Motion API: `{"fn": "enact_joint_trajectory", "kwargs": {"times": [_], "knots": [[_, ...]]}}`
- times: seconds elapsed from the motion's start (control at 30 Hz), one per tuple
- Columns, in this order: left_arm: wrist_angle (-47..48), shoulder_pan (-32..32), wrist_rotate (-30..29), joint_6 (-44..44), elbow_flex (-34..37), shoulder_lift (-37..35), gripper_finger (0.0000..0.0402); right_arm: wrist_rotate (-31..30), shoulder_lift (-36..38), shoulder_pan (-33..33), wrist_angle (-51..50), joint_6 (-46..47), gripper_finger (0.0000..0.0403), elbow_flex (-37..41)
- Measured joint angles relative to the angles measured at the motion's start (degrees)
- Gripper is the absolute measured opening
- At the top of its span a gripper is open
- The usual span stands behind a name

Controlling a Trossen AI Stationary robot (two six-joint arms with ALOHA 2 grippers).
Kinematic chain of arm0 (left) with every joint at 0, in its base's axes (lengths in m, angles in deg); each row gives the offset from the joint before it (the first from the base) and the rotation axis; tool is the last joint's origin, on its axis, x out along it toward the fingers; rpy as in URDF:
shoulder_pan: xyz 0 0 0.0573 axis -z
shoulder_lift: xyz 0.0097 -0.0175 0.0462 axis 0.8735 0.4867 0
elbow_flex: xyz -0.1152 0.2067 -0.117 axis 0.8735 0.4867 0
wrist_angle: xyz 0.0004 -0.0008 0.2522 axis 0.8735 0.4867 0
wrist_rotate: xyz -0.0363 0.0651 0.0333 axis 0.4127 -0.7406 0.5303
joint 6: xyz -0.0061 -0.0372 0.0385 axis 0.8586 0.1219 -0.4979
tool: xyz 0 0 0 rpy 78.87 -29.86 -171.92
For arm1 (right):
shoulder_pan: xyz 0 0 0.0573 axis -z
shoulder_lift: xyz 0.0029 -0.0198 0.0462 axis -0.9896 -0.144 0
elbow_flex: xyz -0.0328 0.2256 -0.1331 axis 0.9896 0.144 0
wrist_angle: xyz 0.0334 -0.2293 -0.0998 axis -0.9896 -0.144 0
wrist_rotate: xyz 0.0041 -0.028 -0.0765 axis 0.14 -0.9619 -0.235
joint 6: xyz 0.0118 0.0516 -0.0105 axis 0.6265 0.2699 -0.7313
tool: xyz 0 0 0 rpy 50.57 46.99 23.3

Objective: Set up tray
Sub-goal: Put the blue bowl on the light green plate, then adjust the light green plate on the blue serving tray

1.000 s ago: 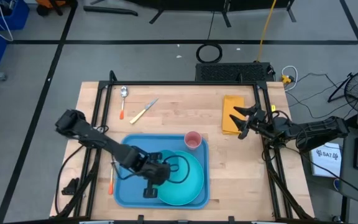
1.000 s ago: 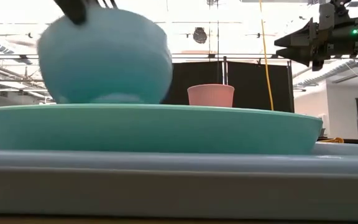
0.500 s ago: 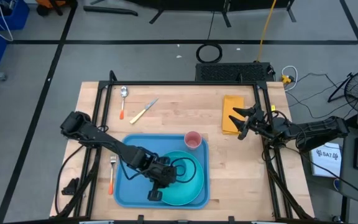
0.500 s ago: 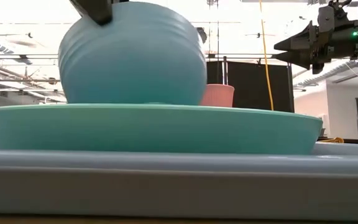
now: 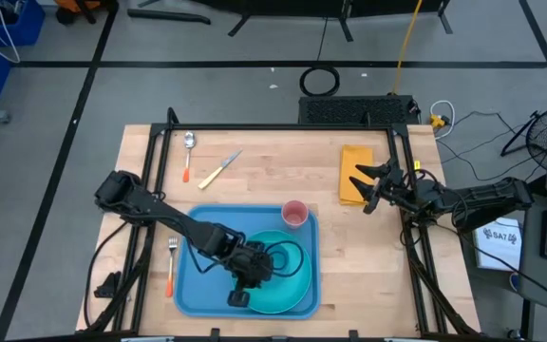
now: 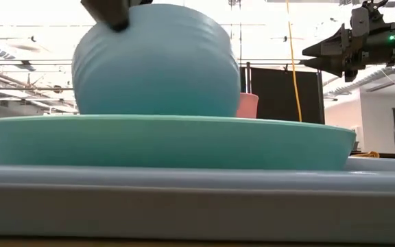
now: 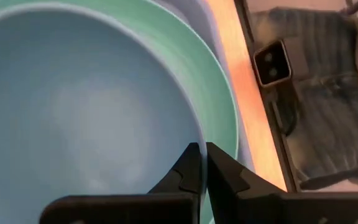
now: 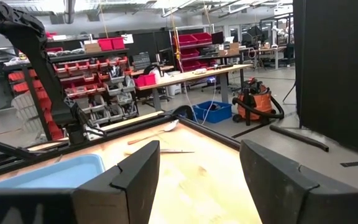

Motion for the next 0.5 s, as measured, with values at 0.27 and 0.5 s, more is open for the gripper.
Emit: {"fn": "enact_joint_trajectory", "kwargs": {"times": [0.27, 0.5], "knots": [[-5.49, -0.24, 1.98, 1.56, -0.04, 0.59, 0.0076, 0.0, -0.2, 0.0, -0.17, 0.0, 0.0212, 0.0], [-8.83, -0.24, 3.21, 0.83, -0.04, 0.55, 0.0117, 0.0, -0.26, 0.0, -0.25, 0.06, 0.0212, 0.0]]}}
